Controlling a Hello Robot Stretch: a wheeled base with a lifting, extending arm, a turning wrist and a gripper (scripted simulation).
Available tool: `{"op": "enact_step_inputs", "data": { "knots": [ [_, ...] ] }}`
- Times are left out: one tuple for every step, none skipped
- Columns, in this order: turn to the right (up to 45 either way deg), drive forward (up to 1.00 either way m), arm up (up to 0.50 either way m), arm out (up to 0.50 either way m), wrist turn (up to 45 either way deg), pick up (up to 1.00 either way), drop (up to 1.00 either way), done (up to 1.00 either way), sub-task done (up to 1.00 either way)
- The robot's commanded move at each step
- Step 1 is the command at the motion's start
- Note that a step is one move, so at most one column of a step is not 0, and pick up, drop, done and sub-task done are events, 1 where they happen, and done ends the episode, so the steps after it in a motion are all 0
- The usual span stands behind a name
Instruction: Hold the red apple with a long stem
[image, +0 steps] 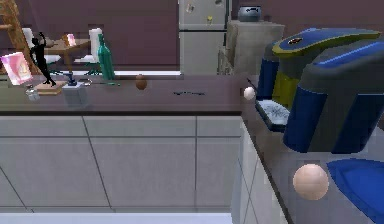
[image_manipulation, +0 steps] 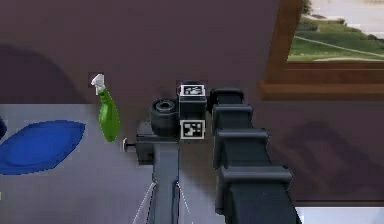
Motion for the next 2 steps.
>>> {"op": "enact_step_inputs", "data": {
  "knots": [
    [0.0, 0.00, 0.00, 0.00, 45.0, 0.00, 0.00, 0.00, 0.00],
    [0.0, 0.00, 0.00, 0.00, 45.0, 0.00, 0.00, 0.00, 0.00]
  ]
}}
